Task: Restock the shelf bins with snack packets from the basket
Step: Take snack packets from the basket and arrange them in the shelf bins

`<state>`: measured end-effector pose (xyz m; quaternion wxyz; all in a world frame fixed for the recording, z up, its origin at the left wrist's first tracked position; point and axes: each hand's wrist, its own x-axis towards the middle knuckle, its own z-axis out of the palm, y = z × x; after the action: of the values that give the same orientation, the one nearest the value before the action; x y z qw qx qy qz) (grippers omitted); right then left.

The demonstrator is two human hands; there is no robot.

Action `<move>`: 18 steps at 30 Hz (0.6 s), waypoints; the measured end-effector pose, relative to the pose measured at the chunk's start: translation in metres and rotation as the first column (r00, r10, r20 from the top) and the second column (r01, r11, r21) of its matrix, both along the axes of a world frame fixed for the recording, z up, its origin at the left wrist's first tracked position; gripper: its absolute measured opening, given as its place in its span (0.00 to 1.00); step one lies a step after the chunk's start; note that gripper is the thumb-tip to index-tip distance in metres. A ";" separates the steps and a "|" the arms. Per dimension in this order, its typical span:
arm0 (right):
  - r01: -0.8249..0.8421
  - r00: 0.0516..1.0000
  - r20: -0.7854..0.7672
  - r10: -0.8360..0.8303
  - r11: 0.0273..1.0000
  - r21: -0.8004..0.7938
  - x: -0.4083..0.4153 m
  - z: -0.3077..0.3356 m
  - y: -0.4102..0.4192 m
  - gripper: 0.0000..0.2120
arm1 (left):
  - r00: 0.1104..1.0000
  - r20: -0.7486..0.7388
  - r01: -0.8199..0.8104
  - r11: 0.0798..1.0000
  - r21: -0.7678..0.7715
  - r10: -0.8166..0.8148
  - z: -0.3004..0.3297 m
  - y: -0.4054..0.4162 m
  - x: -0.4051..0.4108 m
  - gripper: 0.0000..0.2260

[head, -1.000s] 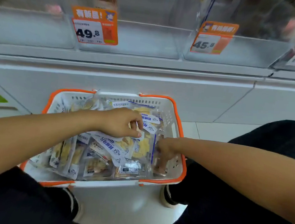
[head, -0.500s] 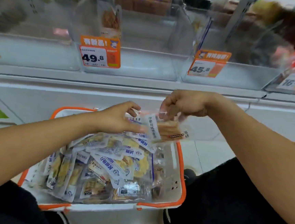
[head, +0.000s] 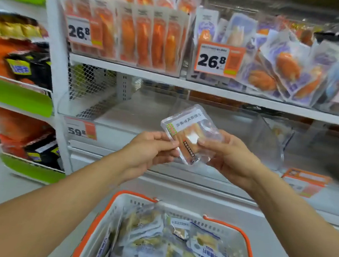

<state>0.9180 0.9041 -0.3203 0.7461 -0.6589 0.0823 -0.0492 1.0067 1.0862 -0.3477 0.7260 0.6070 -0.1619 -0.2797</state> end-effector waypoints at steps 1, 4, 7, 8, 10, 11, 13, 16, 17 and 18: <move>-0.011 1.000 -0.004 0.011 0.997 0.075 0.018 0.006 0.013 0.20 | 0.998 -0.033 -0.061 0.996 -0.065 0.059 0.007 0.008 0.009 0.03; -0.094 0.990 -0.093 0.106 0.987 0.134 0.077 0.027 0.056 0.11 | 0.977 -0.086 -0.206 0.968 -0.146 0.195 0.019 0.034 0.039 0.03; -0.106 0.980 -0.171 0.100 0.994 -0.022 0.146 0.039 0.088 0.05 | 0.901 0.039 -0.433 0.902 -0.008 0.433 0.020 0.061 0.077 0.04; -0.083 0.981 -0.187 0.054 0.985 -0.153 0.172 0.038 0.093 0.03 | 0.838 0.191 -0.530 0.845 0.064 0.511 0.018 0.072 0.092 0.04; -0.017 0.978 -0.197 -0.072 0.909 -0.417 0.221 0.030 0.098 0.05 | 0.697 0.496 -0.661 0.733 0.163 0.518 0.018 0.098 0.120 0.04; -0.008 0.975 -0.199 -0.103 0.870 -0.493 0.246 0.023 0.099 0.04 | 0.662 0.582 -0.678 0.709 0.194 0.473 0.017 0.112 0.132 0.05; -0.059 0.971 -0.224 -0.086 0.820 -0.570 0.290 0.007 0.102 0.05 | 0.655 0.629 -0.674 0.700 0.235 0.419 0.008 0.136 0.154 0.05; -0.074 0.971 -0.198 -0.131 0.626 -0.776 0.358 -0.020 0.111 0.05 | 0.634 0.645 -0.704 0.664 0.254 0.426 -0.015 0.169 0.175 0.07; -0.037 0.976 -0.145 -0.161 0.537 -0.843 0.379 -0.029 0.115 0.07 | 0.628 0.662 -0.707 0.656 0.264 0.409 -0.022 0.179 0.179 0.08; 0.008 0.978 -0.094 -0.187 0.483 -0.875 0.400 -0.037 0.119 0.09 | 0.622 0.676 -0.707 0.654 0.269 0.394 -0.029 0.186 0.181 0.08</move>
<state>1.3185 1.0228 -0.3575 0.2962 -0.9409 0.1493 -0.0680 1.1876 1.2725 -0.3767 0.5054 0.8492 -0.0845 0.1272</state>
